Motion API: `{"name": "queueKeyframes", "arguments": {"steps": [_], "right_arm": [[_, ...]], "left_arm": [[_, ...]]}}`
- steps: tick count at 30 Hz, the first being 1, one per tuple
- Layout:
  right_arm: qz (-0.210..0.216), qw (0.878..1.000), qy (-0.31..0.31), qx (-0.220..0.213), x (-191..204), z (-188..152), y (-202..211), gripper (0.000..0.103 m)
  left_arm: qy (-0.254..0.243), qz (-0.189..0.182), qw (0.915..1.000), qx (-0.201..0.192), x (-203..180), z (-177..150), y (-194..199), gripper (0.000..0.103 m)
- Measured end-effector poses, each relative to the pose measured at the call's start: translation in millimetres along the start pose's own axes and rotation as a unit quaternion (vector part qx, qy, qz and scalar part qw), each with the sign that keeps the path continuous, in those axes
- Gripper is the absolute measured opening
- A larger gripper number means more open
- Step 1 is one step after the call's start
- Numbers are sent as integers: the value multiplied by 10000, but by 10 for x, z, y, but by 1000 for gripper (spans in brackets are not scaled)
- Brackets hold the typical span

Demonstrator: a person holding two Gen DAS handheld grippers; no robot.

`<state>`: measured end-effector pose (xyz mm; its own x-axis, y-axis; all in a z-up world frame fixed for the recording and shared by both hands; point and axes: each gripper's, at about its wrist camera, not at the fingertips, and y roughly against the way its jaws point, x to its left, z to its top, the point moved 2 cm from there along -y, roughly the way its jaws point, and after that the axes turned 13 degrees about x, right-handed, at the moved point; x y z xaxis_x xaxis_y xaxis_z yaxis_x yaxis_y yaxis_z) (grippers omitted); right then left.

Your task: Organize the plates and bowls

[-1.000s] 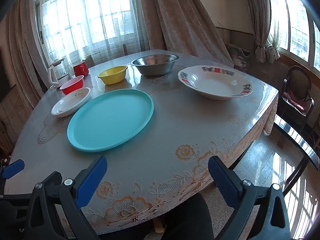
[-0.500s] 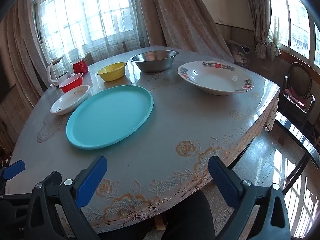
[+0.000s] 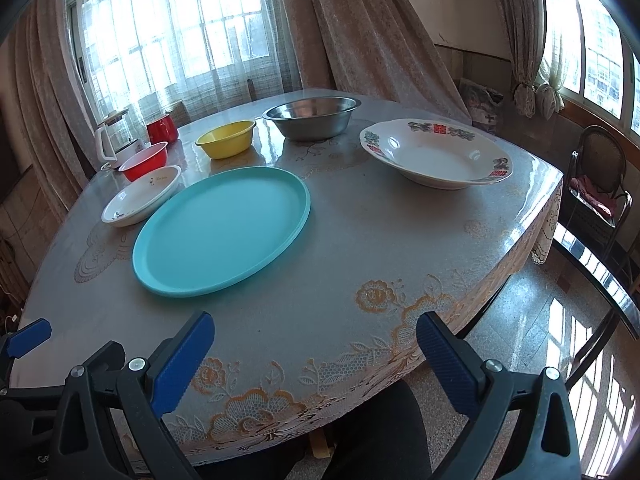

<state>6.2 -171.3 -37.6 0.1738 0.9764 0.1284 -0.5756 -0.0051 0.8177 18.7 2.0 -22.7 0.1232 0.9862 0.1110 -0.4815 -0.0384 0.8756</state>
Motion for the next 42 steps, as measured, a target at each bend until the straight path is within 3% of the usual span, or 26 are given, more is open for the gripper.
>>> {"name": "queueKeyframes", "arguments": {"steps": [31, 42], "right_arm": [[94, 9999, -121, 21, -67, 13, -45, 103], [180, 9993, 87, -315, -37, 99, 47, 103]], "left_arm": [[-33, -31, 10000, 46, -1, 5, -11, 103], [162, -293, 9992, 212, 93, 91, -75, 103]]}}
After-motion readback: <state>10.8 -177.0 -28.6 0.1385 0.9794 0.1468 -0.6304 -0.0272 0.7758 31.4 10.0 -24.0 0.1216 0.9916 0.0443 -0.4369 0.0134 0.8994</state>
